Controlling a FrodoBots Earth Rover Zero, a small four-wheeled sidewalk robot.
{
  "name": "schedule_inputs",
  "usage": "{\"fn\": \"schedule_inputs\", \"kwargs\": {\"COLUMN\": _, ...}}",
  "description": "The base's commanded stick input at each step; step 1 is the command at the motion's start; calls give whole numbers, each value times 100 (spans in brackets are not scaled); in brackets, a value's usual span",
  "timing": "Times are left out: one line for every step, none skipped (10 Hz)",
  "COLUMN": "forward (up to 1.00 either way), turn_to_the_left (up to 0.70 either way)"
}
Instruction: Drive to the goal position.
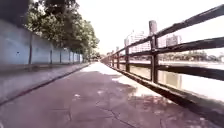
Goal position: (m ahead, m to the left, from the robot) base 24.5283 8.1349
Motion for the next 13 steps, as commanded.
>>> {"fn": "schedule_inputs", "kwargs": {"forward": 97, "turn_to_the_left": 1}}
{"fn": "schedule_inputs", "kwargs": {"forward": 97, "turn_to_the_left": 1}}
{"fn": "schedule_inputs", "kwargs": {"forward": 97, "turn_to_the_left": 1}}
{"fn": "schedule_inputs", "kwargs": {"forward": 97, "turn_to_the_left": 1}}
{"fn": "schedule_inputs", "kwargs": {"forward": 97, "turn_to_the_left": 1}}
{"fn": "schedule_inputs", "kwargs": {"forward": 97, "turn_to_the_left": 1}}
{"fn": "schedule_inputs", "kwargs": {"forward": 97, "turn_to_the_left": 1}}
{"fn": "schedule_inputs", "kwargs": {"forward": 97, "turn_to_the_left": 1}}
{"fn": "schedule_inputs", "kwargs": {"forward": 97, "turn_to_the_left": 1}}
{"fn": "schedule_inputs", "kwargs": {"forward": 97, "turn_to_the_left": 1}}
{"fn": "schedule_inputs", "kwargs": {"forward": 97, "turn_to_the_left": 1}}
{"fn": "schedule_inputs", "kwargs": {"forward": 97, "turn_to_the_left": 1}}
{"fn": "schedule_inputs", "kwargs": {"forward": 97, "turn_to_the_left": 1}}
